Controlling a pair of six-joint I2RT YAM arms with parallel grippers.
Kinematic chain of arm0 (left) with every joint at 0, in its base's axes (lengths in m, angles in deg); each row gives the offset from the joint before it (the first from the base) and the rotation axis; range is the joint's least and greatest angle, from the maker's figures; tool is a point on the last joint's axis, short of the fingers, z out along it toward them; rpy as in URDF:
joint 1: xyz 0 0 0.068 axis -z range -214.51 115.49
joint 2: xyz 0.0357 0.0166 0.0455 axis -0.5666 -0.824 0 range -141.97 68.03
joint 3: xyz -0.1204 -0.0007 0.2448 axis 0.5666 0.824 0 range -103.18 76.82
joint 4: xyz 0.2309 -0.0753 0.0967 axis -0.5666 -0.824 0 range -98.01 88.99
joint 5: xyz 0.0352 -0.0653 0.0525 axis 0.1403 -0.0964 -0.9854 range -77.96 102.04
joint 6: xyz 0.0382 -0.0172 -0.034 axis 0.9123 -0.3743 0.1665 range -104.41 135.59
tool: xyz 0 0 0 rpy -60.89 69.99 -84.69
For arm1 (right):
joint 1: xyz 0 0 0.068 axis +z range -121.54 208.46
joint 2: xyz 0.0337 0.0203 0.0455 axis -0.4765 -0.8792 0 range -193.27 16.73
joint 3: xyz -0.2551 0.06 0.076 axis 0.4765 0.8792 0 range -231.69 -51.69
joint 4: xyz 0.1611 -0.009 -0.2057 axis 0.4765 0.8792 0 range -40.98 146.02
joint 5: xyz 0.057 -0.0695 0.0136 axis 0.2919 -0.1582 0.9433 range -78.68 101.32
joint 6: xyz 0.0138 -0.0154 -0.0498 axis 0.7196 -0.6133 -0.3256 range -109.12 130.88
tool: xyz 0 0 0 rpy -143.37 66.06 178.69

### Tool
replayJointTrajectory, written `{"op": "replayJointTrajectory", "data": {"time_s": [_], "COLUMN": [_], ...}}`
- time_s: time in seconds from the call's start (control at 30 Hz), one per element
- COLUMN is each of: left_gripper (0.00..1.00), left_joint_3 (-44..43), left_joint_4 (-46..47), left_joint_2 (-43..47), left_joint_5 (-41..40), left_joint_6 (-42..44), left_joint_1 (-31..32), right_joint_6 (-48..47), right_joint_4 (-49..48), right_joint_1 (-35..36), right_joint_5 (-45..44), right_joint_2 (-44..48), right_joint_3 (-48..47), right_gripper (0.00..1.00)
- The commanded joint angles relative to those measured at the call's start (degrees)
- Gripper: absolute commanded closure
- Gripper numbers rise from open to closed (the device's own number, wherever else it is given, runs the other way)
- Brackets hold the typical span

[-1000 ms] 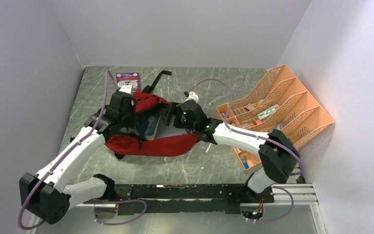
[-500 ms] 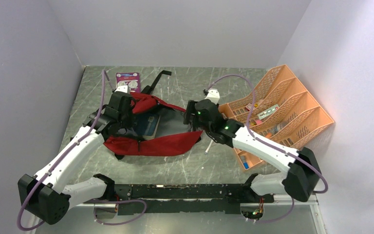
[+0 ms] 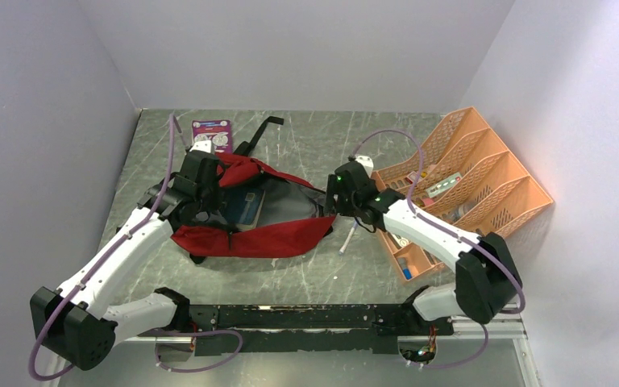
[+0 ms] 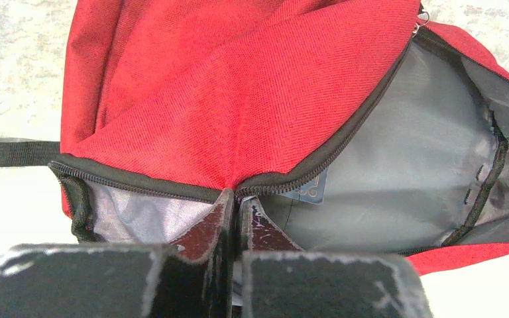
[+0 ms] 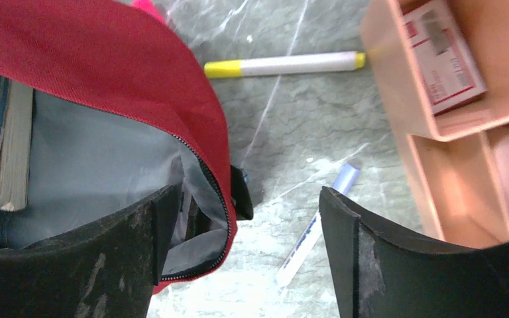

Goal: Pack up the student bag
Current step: Place the book in the student bag, then adjust the student bag at the center of the board.

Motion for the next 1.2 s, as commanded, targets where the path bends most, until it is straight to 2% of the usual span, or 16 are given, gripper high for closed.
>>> {"op": "replayJointTrajectory", "data": {"time_s": [0.0, 0.13, 0.47, 0.77, 0.97, 1.17], "left_gripper": [0.95, 0.95, 0.95, 0.95, 0.95, 0.95], "left_joint_3": [-1.3, -1.1, -7.0, -16.9, -23.2, -25.3], "left_joint_4": [0.4, 1.1, 0.3, -3.5, -8.0, -12.0], "left_joint_2": [0.2, -0.5, -2.1, -0.8, -0.5, 1.1], "left_joint_5": [-0.6, 0.4, 1.6, -1.9, -8.2, -16.1], "left_joint_6": [1.1, 1.2, 0.8, 1.3, 2.3, 3.5], "left_joint_1": [0.0, 0.0, 0.0, 0.0, 0.0, 0.0], "right_joint_6": [-2.2, -2.5, -4.8, -7.6, -8.5, -9.2], "right_joint_4": [-3.7, -5.3, -1.6, 1.3, 1.6, 2.4], "right_joint_1": [-2.0, -2.8, -2.9, -2.9, -2.5, 0.4], "right_joint_5": [8.4, 13.1, 8.3, 12.5, 18.1, 21.4], "right_joint_2": [-5.0, -9.6, -3.7, -1.5, -4.7, -12.3], "right_joint_3": [-0.4, -1.8, -10.2, -23.5, -31.6, -36.8], "right_gripper": [0.22, 0.3, 0.99, 1.0, 1.0, 1.0]}}
